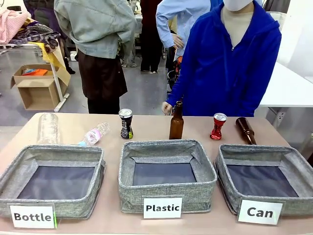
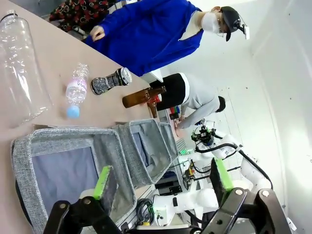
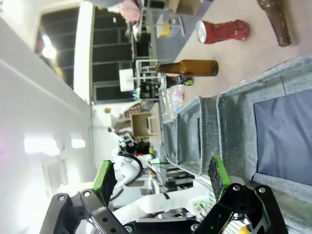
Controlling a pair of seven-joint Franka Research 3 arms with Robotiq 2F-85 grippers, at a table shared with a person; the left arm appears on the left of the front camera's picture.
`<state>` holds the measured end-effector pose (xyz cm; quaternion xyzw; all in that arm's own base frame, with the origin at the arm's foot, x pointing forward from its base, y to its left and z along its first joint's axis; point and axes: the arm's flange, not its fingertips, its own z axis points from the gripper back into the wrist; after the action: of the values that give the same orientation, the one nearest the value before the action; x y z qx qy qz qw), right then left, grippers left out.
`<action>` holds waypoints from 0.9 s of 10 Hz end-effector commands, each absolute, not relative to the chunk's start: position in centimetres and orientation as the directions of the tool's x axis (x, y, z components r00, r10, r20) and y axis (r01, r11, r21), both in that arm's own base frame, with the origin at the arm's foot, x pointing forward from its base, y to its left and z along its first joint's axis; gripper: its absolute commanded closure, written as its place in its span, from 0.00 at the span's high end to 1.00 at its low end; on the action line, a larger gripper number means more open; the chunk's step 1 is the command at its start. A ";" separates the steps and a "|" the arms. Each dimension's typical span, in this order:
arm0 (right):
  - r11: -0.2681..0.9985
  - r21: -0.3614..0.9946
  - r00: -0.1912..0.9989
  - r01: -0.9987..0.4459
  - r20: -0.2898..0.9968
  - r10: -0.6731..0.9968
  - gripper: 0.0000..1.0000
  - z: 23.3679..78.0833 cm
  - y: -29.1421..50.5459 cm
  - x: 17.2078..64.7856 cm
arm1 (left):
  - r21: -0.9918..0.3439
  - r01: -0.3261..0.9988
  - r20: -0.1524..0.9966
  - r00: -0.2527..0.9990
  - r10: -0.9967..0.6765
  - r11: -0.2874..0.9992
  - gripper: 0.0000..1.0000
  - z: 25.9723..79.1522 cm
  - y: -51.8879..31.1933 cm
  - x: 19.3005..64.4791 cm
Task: Sort the can waste into the basket.
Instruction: Pick up the can waste from the table and place it in the right Fabric basket.
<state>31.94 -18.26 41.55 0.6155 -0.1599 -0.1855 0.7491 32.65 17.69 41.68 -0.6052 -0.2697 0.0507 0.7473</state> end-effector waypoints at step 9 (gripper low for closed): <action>0.883 0.094 0.628 -0.459 0.737 0.248 1.00 41.0 -8.1 43.8 | -0.935 0.249 0.335 0.855 0.396 0.254 1.00 41.9 17.9 32.7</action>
<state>43.84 -8.77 42.61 0.1704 -0.3591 0.2452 0.8842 32.74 17.67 41.60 -0.6051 -0.2674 0.0508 0.7482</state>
